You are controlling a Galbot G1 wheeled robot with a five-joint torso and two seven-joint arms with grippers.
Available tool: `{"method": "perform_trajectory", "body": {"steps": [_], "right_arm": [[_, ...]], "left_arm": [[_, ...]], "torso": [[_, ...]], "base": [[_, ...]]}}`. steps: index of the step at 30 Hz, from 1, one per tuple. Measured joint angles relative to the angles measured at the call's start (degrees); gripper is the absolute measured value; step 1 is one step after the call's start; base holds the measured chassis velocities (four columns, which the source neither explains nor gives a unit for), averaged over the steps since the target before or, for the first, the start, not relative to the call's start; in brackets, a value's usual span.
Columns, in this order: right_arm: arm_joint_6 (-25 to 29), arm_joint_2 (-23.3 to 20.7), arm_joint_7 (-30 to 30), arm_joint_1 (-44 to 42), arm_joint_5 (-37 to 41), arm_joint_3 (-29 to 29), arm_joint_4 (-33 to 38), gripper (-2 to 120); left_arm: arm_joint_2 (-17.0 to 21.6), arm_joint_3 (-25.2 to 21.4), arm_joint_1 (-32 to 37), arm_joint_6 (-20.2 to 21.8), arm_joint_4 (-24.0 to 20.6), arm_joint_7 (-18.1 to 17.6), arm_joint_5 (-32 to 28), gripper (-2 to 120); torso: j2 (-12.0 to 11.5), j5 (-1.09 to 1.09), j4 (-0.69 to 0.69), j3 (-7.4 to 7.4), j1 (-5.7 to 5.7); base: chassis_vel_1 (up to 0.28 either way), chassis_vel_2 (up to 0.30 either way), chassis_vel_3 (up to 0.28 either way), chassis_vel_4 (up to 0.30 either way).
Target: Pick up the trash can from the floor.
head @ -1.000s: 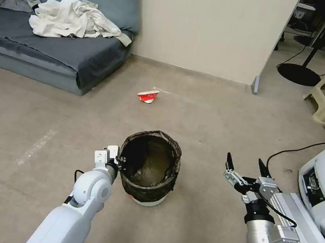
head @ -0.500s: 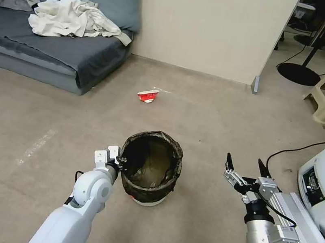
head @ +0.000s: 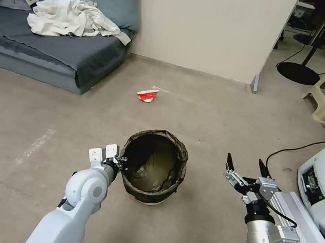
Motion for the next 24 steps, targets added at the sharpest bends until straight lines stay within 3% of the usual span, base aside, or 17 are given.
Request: {"method": "perform_trajectory", "body": {"steps": [14, 24], "right_arm": [[0.09, -0.06, 0.01, -0.11, -0.04, -0.16, 0.12, 100], [0.09, -0.60, 0.08, 0.02, -0.05, -0.14, 0.14, 100]], "left_arm": [[1.01, -3.33, 2.31, -0.16, -4.97, 0.02, -3.53, 1], [4.27, -7.65, 4.04, -0.21, -11.70, -0.96, -11.12, 1]], "torso": [[0.00, 0.01, 0.01, -0.01, 0.00], [0.01, 0.01, 0.00, -0.01, 0.00]], "base": [[0.000, 0.000, 0.000, 0.000], [0.000, 0.000, 0.000, 0.000]]}}
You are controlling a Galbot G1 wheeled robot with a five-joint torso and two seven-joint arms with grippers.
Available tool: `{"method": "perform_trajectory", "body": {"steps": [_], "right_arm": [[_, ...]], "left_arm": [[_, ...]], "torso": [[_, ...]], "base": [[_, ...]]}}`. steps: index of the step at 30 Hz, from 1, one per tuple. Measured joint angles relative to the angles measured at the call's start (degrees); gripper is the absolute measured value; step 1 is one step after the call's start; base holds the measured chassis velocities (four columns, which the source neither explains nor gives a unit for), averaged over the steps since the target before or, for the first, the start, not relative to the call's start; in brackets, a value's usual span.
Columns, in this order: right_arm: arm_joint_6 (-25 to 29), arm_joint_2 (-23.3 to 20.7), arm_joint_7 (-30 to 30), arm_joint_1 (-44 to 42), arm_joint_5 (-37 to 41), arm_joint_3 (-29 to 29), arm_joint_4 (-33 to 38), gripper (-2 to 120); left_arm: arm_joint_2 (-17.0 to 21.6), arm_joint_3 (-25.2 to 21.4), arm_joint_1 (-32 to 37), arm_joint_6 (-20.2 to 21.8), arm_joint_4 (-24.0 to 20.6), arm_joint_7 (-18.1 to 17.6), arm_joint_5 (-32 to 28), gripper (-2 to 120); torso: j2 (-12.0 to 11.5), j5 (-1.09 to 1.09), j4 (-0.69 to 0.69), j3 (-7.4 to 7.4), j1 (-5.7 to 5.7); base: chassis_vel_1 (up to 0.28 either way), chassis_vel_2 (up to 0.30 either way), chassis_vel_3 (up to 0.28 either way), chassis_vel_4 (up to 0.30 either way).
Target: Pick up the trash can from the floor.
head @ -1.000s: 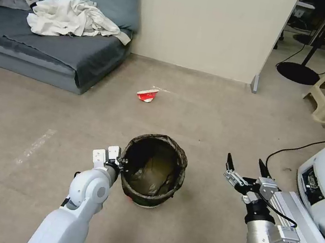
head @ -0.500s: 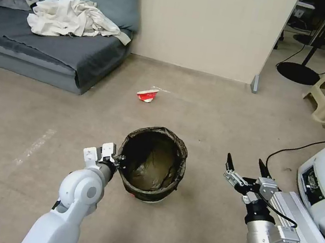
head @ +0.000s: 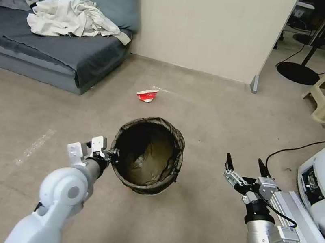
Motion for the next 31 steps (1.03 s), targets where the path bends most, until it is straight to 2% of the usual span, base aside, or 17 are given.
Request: {"method": "perform_trajectory", "body": {"steps": [7, 31], "right_arm": [[-0.05, -0.12, 0.05, 0.21, 0.04, -0.14, -0.11, 100], [-0.05, -0.26, 0.11, 0.13, 0.26, -0.17, -0.18, 100]], "left_arm": [[1.70, -2.61, 1.65, -0.02, -3.19, -0.06, -2.02, 1], [1.45, -3.31, 3.89, -0.04, -4.93, 0.01, -1.62, 1]], "torso": [[0.00, 0.00, 0.01, 0.00, 0.00], [0.00, 0.00, 0.00, 0.00, 0.00]], "base": [[0.000, 0.000, 0.000, 0.000], [0.000, 0.000, 0.000, 0.000]]}}
